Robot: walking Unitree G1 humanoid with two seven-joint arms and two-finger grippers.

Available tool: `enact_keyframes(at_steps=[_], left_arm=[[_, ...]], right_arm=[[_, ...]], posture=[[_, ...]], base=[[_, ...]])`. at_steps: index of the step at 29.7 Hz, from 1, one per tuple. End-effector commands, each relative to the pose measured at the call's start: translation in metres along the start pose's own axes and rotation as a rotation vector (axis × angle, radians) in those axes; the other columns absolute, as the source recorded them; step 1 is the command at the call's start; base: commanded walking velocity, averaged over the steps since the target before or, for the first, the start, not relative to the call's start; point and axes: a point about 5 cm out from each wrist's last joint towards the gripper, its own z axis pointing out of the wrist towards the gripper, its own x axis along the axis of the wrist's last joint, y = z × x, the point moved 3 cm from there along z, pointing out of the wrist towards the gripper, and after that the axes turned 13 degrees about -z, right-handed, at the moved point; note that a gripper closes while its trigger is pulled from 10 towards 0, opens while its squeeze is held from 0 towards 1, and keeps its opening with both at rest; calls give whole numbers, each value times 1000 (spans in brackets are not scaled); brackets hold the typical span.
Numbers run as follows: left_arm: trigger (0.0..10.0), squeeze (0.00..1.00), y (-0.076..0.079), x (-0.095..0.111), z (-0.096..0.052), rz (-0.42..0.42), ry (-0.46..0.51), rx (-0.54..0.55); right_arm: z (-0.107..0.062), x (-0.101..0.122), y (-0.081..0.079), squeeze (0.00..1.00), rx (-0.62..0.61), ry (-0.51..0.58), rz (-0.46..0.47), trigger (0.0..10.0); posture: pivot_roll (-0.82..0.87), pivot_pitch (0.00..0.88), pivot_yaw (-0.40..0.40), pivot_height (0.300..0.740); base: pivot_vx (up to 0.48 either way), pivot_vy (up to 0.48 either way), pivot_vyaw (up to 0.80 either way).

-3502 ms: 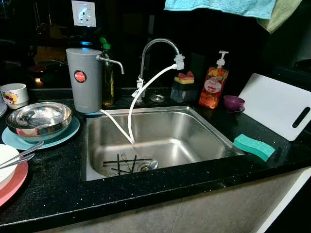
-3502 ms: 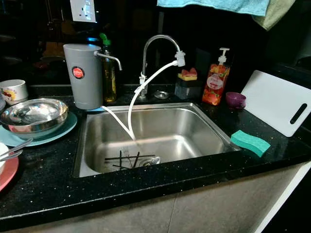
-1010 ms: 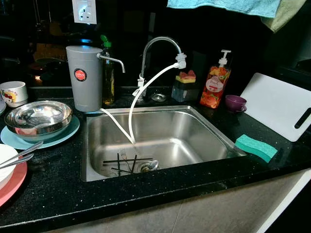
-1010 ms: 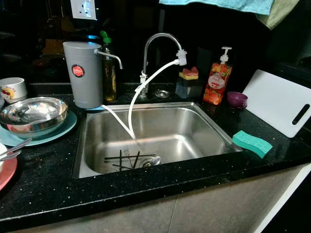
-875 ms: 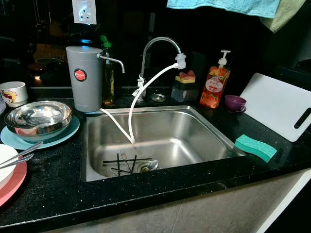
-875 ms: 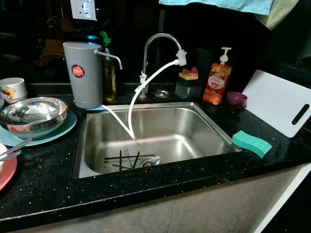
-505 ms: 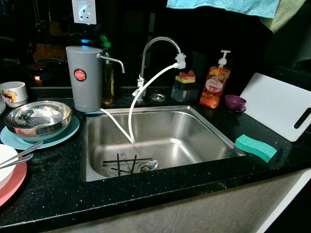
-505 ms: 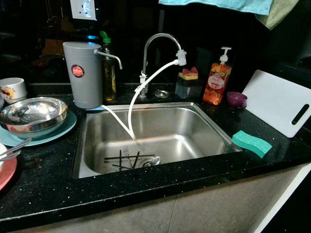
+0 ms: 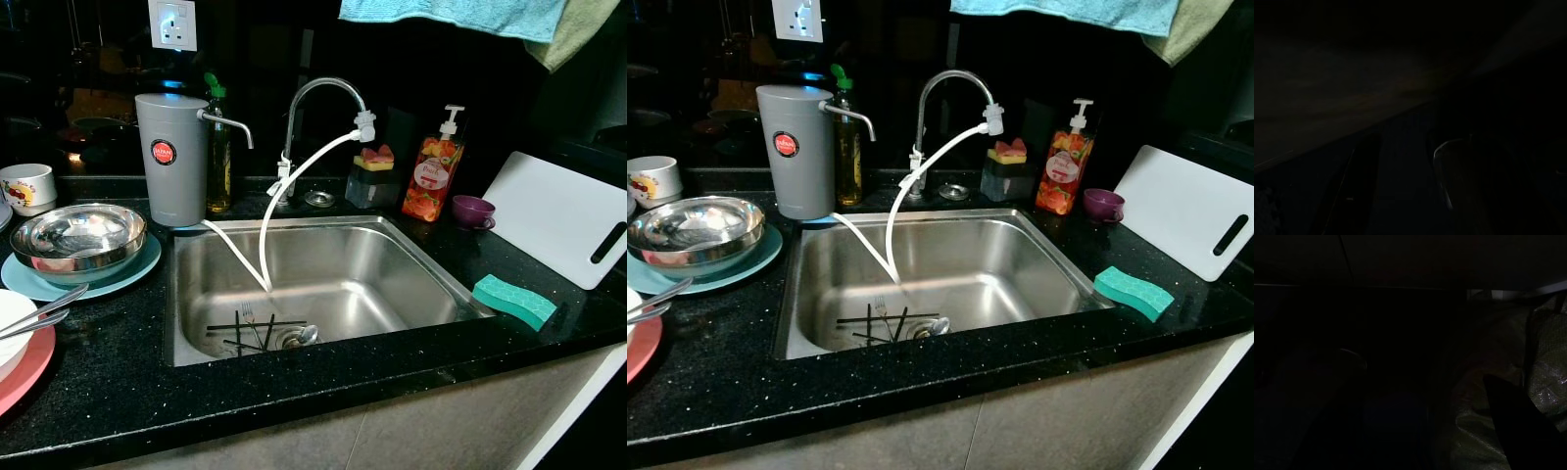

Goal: Kitchen organization

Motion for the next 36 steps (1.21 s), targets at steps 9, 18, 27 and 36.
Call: enact_keyframes(at_steps=[9,18,27,36], left_arm=[[10000,0,2,-8,-1,-2,-29,-3],[10000,0,2,-9,-2,-10,-26,1],[10000,0,2,-11,-3,-16,-28,4],[10000,0,2,-11,-3,-16,-21,2]], right_arm=[[0,-1,3,0,-4,-2,-10,10000],[-1,-3,3,0,-2,-5,-17,10000],[-1,-2,3,0,3,-3,-24,10000],[-1,-2,3,0,3,0,-30,10000]], posture=[[139,2,-136,740],[138,5,-132,740],[138,8,-137,740],[145,7,-146,740]], base=[[0,0,0],[0,0,0],[0,0,0],[0,0,0]])
